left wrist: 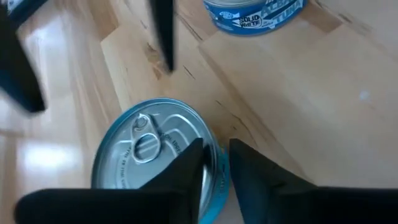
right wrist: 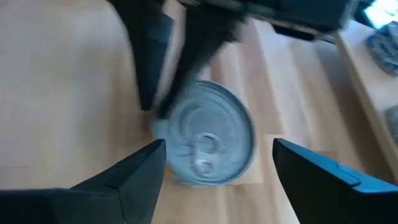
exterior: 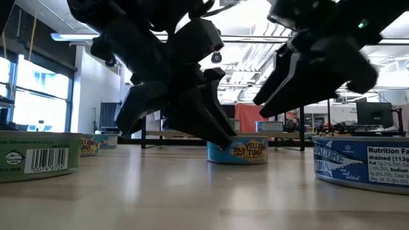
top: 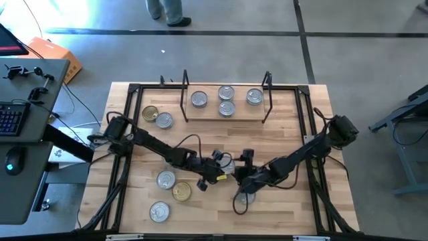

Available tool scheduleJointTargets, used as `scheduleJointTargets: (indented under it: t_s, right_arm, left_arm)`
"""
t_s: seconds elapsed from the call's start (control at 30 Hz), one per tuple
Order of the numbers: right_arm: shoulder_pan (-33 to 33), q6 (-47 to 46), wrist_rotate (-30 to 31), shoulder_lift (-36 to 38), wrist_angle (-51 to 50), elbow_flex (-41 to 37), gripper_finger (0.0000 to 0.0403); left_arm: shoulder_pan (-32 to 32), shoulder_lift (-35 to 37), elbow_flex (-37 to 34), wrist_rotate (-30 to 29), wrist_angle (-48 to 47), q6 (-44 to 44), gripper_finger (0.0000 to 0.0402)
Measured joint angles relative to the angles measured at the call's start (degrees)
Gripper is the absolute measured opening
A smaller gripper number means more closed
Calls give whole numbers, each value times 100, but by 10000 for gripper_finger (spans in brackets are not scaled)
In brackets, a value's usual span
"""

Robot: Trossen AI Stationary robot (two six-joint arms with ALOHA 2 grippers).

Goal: Stack canned seafood by type on shelf
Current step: Put the yellow and blue tuna can on the shelf

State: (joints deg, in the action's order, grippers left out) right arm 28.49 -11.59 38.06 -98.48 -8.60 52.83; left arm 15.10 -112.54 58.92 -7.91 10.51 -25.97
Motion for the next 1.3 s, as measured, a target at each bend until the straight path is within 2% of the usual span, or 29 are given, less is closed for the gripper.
scheduleJointTargets:
  t_s: [0.17,0.3,0.53,0.7,0.77,0.87,1.0,1.1,1.3]
  right_arm:
    - [-234,125,211,0,47,-21,286]
    - [-324,142,222,0,124,-21,286]
    - [-15,178,191,0,114,82,286]
    - [236,1440,-573,-20,46,158,286]
    - [299,1764,-403,-111,49,158,286]
    - [288,1932,218,-296,62,158,286]
    - [130,1929,788,-519,107,158,286]
    - [7,1790,729,-616,224,166,286]
    - [-181,1614,525,-800,776,179,279]
  left_arm:
    - [-80,16,0,43,6,-220,8]
    - [-171,20,0,319,-3,-7,5]
    - [-178,44,-4,207,6,184,1]
    - [-264,323,-26,-161,-158,1250,0]
    - [-325,452,-20,-150,-95,1603,0]
    - [-370,520,-17,-117,-81,1766,0]
    - [-433,597,-24,87,-48,1969,0]
    - [-467,615,-20,333,-23,2130,0]
    - [-429,613,-17,361,171,2147,0]
